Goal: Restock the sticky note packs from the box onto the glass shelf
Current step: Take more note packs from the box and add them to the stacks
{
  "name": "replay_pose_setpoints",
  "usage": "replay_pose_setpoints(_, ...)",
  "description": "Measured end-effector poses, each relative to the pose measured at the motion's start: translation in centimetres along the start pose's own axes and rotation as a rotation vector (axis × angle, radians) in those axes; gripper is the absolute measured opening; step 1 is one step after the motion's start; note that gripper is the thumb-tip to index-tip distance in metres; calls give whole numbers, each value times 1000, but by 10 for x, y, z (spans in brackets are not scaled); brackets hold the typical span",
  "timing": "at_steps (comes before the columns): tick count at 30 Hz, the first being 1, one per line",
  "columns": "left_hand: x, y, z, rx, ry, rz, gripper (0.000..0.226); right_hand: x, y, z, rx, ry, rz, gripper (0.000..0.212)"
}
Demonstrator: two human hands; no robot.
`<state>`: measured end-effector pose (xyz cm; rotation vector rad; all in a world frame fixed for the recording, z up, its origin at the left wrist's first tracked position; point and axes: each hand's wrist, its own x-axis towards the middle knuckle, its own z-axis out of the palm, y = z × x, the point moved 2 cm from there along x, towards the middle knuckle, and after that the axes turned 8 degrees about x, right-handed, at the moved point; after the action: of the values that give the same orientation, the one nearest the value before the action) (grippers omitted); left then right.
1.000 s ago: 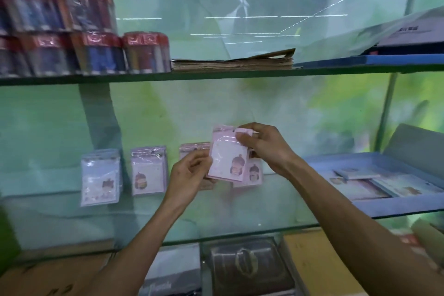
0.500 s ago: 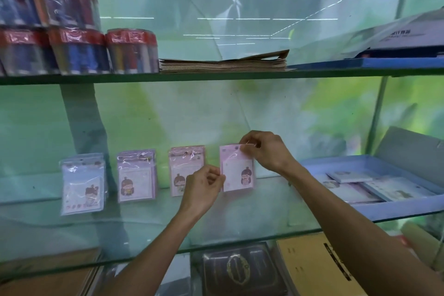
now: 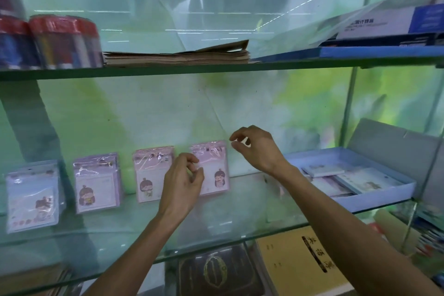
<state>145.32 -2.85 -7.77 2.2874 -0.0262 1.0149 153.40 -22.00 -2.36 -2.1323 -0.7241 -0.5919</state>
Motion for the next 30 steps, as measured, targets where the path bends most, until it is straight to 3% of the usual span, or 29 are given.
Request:
replay_pose_setpoints(8,12,72,55,-274,-138,168,9,-45,74,-94,-136,6,172,18)
replay_pose_setpoints(14,17,117,100,-392,-281,155,10,-75,130,-141,-368,-346,386,52)
replay_pose_setpoints(19,23,138,130,-403,-344,120,9,-77,154,-145,-473,-460,486,51)
replay_pose_setpoints(23,24,147,141,-393,-371,112,9,-73,151,-144,-581,-369,338,33)
replay_pose_setpoints(26,26,147,144,-390,-393,124,14,-72,147,-148,-568,-211,200,28)
replay_pose_setpoints(30,33,142,142,-295,-411,198,32,-69,134,-155,-180,-1,127,20)
